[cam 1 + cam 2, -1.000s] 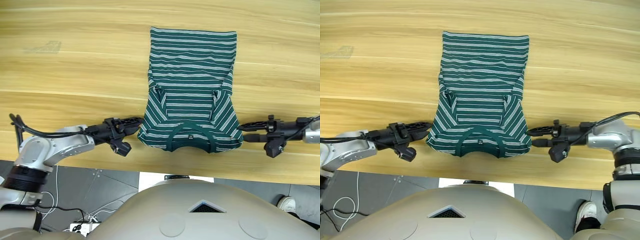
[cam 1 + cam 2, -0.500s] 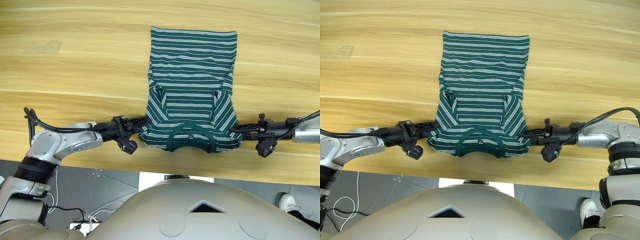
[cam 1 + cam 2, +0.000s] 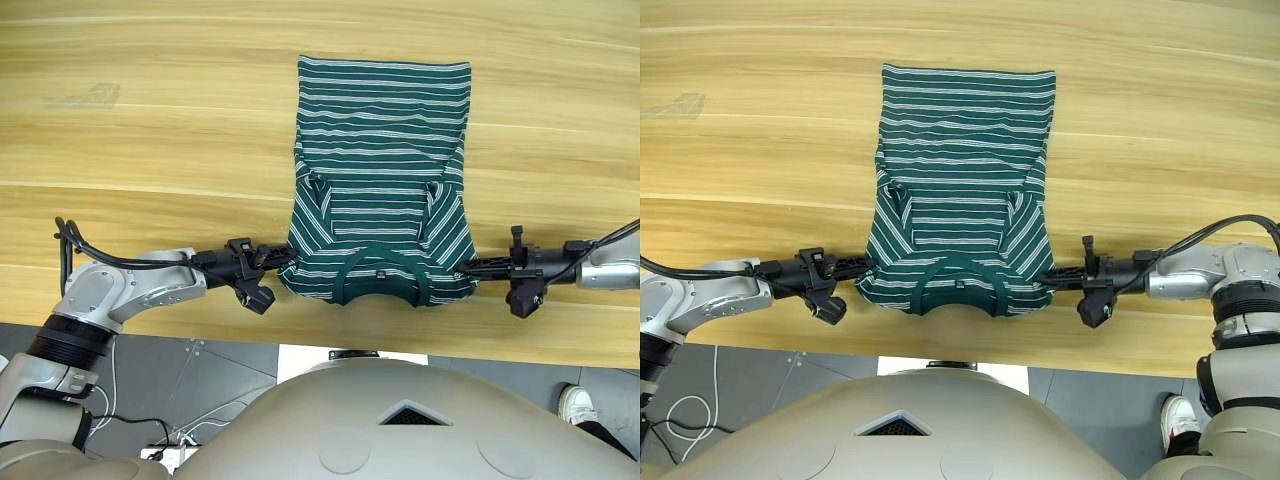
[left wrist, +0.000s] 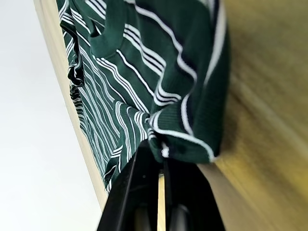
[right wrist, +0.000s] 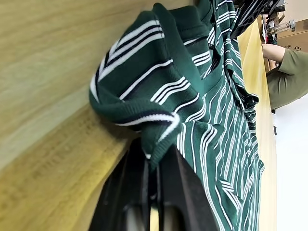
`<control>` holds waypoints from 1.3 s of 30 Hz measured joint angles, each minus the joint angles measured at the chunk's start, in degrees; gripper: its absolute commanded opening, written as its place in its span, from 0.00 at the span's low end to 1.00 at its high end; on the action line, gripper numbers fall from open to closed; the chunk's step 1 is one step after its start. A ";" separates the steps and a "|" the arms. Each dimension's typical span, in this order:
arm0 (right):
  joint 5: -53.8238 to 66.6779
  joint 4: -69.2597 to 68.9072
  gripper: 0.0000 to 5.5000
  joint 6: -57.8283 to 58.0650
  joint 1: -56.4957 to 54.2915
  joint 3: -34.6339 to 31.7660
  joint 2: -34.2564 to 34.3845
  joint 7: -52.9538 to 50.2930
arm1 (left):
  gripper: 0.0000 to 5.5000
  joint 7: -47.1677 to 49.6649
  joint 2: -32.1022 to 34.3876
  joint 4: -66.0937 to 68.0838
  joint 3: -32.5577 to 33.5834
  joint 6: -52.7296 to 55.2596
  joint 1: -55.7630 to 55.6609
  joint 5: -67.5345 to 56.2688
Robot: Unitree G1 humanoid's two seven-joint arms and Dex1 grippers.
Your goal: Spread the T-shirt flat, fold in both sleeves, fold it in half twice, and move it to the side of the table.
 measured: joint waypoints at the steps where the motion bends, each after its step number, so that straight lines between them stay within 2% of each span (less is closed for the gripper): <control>1: 2.49 2.18 0.00 -0.27 -0.38 1.48 0.01 -0.03 | 0.00 -1.46 -0.01 0.03 0.07 1.03 0.45 -2.58; 4: 13.93 10.74 0.00 -1.15 -1.35 9.40 0.55 0.87 | 0.00 -9.23 0.20 -0.76 0.91 6.20 3.58 -14.99; 7: 31.70 4.26 0.00 10.15 2.86 10.47 0.61 12.12 | 0.00 -13.20 0.26 -3.25 1.92 10.46 5.59 -22.46; 11: 56.21 -9.95 0.00 31.04 9.34 10.51 -0.18 30.66 | 0.00 -20.65 0.88 -8.17 2.23 19.03 10.48 -35.63; 14: 70.29 -17.94 0.00 44.95 12.23 10.49 -1.56 40.85 | 0.00 -25.20 2.40 -11.38 2.76 24.45 13.95 -44.65; 17: 90.18 -29.07 0.00 66.25 14.90 10.15 -4.48 53.51 | 0.00 -31.44 5.48 -16.20 5.57 32.54 19.73 -56.72; 20: 104.65 -37.91 0.00 83.23 16.82 8.97 -7.70 61.80 | 0.00 -36.89 9.36 -21.68 10.63 39.77 25.95 -67.19; 22: 114.48 -45.33 0.00 94.92 19.16 6.32 -11.57 66.73 | 0.00 -41.74 12.99 -25.85 17.57 44.64 31.86 -73.82; 23: 120.36 -51.17 0.00 101.98 21.70 3.02 -14.78 69.16 | 0.00 -45.52 15.27 -28.21 24.01 47.46 36.70 -76.30; 25: 123.79 -57.03 0.00 106.70 24.29 -1.67 -17.34 70.53 | 0.00 -48.99 16.76 -29.45 31.00 49.13 40.83 -76.90; 27: 124.12 -59.66 0.00 109.05 27.05 -4.28 -17.19 70.42 | 0.00 -50.80 16.27 -29.51 34.24 49.58 42.19 -76.15; 31: 121.51 -63.97 0.00 111.58 31.27 -9.12 -16.13 70.45 | 0.00 -52.52 14.18 -25.76 41.49 49.76 37.79 -75.69; 36: 116.76 -65.99 0.00 112.67 32.86 -11.53 -13.06 70.72 | 0.00 -54.71 10.60 -26.26 44.50 51.26 35.88 -76.34; 39: 114.06 -65.61 0.00 112.80 31.73 -12.38 -9.72 70.59 | 0.00 -54.89 8.49 -30.22 45.42 55.61 32.34 -82.73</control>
